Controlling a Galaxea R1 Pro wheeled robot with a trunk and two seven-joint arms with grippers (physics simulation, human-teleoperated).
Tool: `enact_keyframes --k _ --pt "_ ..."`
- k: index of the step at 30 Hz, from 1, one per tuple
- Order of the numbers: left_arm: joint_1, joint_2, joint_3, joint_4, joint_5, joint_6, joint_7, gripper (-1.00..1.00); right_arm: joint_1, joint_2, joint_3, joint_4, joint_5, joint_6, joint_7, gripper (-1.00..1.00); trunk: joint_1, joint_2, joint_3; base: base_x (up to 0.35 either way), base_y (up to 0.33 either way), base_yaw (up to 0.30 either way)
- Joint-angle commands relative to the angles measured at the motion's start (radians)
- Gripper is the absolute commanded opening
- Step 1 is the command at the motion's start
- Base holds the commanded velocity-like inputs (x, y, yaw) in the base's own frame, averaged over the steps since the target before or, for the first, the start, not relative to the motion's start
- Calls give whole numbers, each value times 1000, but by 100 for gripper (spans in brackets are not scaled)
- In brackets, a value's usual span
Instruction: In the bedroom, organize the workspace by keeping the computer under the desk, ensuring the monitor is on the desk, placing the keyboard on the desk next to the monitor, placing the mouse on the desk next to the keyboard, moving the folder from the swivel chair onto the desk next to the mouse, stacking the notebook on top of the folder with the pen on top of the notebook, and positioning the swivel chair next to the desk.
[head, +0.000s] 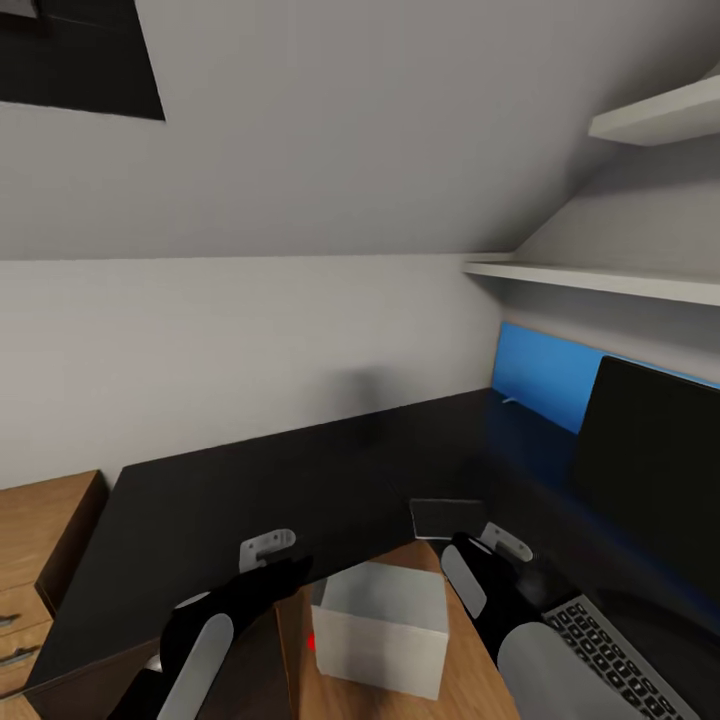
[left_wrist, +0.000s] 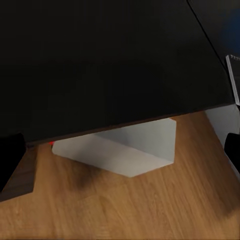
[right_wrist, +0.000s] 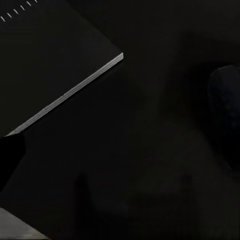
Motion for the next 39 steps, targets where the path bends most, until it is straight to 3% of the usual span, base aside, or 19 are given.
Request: enact_keyframes --k 1,11,34,39 --pt "-1 0 -1 0 10 2 10 100 -1 -1 5 1 -3 8 -7 100 0 -1 -1 0 0 149" --pt "-1 0 -1 2 9 2 11 100 0 -1 5 2 -2 8 -6 100 0 -1 -1 38 0 106" --pt "-1 0 -1 4 6 2 10 100 0 -2 20 -6 -1 8 14 100 0 -1 -1 4 0 3" --pt "-1 0 -1 4 7 1 10 100 0 -2 20 -6 -1 8 15 100 0 -1 -1 231 0 0"
